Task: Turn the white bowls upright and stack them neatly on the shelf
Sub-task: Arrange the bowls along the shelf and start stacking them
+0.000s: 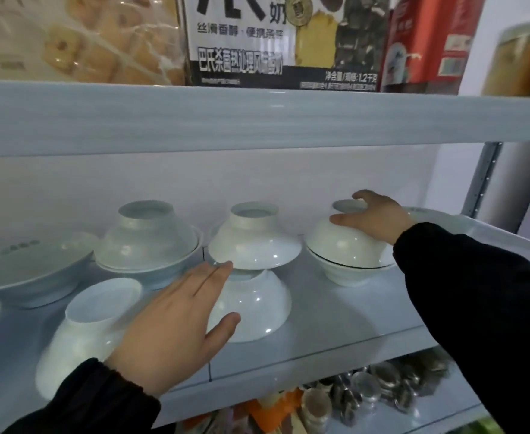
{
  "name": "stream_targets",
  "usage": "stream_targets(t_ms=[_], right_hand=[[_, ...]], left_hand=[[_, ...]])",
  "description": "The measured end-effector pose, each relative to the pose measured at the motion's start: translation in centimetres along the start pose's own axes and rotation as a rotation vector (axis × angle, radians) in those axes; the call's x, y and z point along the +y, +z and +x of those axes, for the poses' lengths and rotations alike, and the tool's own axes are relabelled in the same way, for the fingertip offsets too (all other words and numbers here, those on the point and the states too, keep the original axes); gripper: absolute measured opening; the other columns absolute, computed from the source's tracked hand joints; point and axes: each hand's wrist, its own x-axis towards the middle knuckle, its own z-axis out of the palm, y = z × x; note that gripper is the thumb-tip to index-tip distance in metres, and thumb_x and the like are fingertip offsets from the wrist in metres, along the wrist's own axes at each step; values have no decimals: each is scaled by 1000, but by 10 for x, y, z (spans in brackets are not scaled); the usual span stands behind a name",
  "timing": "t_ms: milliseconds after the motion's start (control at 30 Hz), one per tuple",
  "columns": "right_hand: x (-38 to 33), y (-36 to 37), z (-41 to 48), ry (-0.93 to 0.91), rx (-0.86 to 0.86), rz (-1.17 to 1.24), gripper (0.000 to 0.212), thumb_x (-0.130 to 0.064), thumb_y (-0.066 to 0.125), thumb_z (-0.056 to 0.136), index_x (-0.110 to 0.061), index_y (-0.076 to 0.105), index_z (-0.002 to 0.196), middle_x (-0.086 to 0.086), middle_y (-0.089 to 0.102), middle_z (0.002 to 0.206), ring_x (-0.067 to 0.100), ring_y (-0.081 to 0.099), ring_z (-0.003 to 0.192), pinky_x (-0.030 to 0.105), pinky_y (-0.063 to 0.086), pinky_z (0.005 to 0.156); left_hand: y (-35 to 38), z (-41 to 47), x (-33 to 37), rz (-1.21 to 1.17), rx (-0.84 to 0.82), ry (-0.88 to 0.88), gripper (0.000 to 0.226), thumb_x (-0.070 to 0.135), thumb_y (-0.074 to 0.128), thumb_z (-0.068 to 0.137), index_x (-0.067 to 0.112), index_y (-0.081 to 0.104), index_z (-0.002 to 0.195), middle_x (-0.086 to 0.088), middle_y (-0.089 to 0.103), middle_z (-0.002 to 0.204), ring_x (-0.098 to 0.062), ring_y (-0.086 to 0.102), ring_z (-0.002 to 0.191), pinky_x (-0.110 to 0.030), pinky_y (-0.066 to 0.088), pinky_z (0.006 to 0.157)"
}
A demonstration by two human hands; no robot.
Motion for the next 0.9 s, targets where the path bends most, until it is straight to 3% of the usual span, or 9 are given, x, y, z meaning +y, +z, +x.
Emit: stream_targets(t_ms=[200,300,433,533,633,733,800,833,900], right_hand=[[15,-30,4,-63,110,304,81,-73,72,68,-40,48,138,-9,53,130,17,54,113,29,46,87],[31,-46,-1,-56,148,686,72,-68,73,70,-39,53,133,-11,60,122,14,62,107,29,52,85],[59,-55,-5,25,130,1080,62,-75,67,71,-31,68,114,0,74,110,24,71,103,41,56,90],[78,-59,-14,-2,37,1413,44,-65,51,90,-28,72,99,5,75,99,23,71,98,45,56,94],[106,-63,-23,72,-75,1684,57,-66,46,94,-20,70,118,7,76,109,24,70,105,41,54,93],[142,-73,-22,125,-108,1644,61,-65,47,94,-17,65,127,12,72,119,30,67,114,47,49,104],[170,-86,-19,80,58,1480,60,-58,56,87,-20,60,133,8,67,129,27,62,123,49,45,108],[189,-97,-17,-4,216,1338,64,-52,59,81,-25,54,139,5,60,139,24,55,131,47,42,112],[227,-122,-20,-374,457,804,70,-34,58,79,-27,42,147,0,42,153,16,37,145,41,33,118]], left_hand=[[19,58,64,-40,55,35,66,58,41,87,20,48,141,5,60,132,-12,54,123,-24,42,96],[28,95,108,-109,75,83,69,60,40,88,20,46,143,5,57,137,-8,45,127,-16,30,103],[47,150,178,-237,18,158,84,70,27,82,22,29,152,8,37,154,-6,28,142,-22,25,113],[60,181,230,-284,-3,205,65,59,44,92,19,38,144,4,43,148,-12,38,136,-22,32,103],[74,201,270,-333,20,160,44,38,45,101,16,45,139,-2,55,134,-20,52,119,-24,38,89],[84,213,299,-350,41,171,33,27,44,102,13,53,131,-6,63,116,-28,60,99,-34,44,77],[91,220,307,-355,47,247,34,14,52,98,15,55,132,-6,64,123,-27,59,103,-30,42,80],[94,225,309,-312,50,310,39,6,59,92,16,57,129,-4,65,123,-25,60,104,-25,39,80],[102,236,313,-217,78,395,51,-5,65,81,19,60,126,-2,66,122,-23,63,103,-22,32,86]])
